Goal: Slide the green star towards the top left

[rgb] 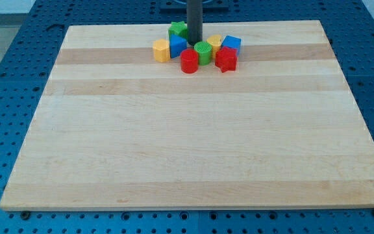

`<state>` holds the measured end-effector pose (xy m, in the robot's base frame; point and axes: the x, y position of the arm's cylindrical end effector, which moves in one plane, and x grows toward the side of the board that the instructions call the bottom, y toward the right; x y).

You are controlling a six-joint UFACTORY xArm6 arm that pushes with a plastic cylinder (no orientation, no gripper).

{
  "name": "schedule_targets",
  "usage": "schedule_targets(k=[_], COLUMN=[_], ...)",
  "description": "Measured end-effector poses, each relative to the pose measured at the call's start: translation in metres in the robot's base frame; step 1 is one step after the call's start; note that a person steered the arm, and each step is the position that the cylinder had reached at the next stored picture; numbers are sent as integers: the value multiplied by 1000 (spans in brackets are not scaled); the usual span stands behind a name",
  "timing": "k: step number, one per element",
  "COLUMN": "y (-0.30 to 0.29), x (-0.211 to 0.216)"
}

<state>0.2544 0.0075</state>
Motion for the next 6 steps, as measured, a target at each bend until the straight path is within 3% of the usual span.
schedule_targets(k=[2,4,5,6], y=[-3,-118,-138,-94], x=[-25,-26,-26,-20])
